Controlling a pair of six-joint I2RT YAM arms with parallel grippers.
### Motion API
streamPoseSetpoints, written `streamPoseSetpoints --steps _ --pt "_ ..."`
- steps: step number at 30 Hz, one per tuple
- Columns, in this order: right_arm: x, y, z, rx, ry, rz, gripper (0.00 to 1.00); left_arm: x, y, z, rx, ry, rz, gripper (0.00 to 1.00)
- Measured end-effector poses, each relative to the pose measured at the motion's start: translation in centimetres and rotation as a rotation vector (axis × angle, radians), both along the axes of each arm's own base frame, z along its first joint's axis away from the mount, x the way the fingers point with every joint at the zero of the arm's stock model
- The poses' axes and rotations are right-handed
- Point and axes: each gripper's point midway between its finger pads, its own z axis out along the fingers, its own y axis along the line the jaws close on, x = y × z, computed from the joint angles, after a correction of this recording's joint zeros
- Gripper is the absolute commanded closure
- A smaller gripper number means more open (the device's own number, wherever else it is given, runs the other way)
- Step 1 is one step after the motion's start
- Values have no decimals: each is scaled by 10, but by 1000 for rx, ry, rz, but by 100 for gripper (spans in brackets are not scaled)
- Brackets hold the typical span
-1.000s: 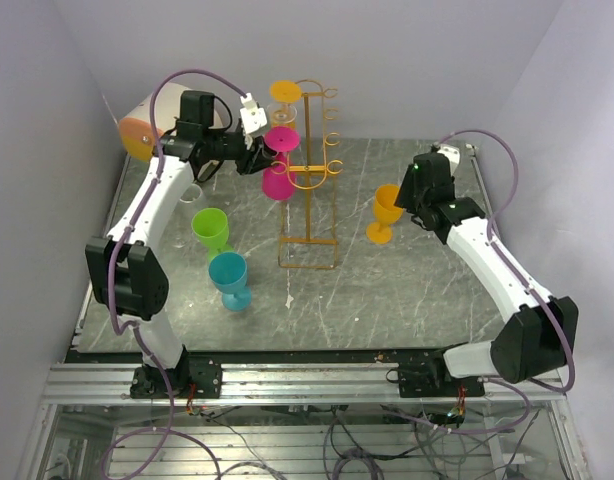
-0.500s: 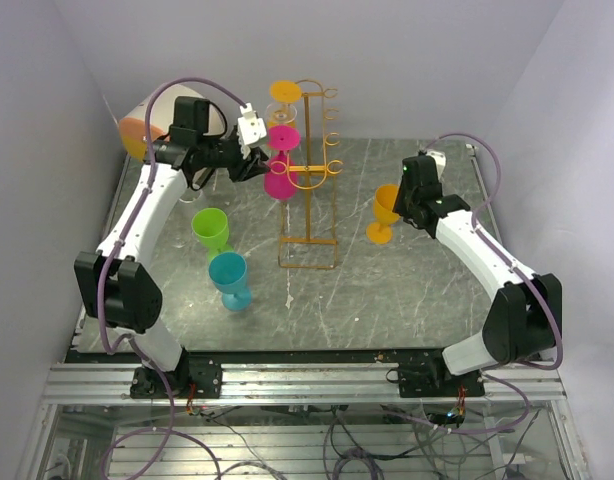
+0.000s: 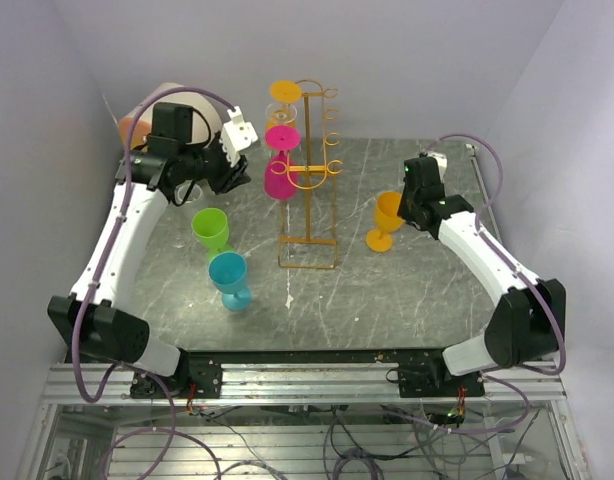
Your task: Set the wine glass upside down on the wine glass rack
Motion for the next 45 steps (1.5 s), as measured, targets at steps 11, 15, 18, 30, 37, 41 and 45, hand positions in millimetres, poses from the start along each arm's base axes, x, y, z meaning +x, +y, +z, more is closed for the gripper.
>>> streamPoseSetpoints --steps 11,15,18,30,37,41,45 --pt "-42 -18 216 90 -525 17 100 -58 36 111 -215 43 375 4" --pt "-73 -26 304 165 -840 24 100 -74 19 137 -430 169 370 4" --pt "-84 -24 345 221 -1014 47 100 -71 11 161 -639 300 357 4" --pt "-47 37 341 319 -1231 148 100 -2 -5 202 -1236 876 475 4" --pt "-52 120 351 336 -1423 262 100 5 -22 215 -1341 1010 451 4" --pt "-54 148 347 315 -1496 274 100 3 -28 219 -1360 1048 430 4" --pt "-58 182 345 299 -1539 306 100 7 -30 218 -1379 1080 428 0"
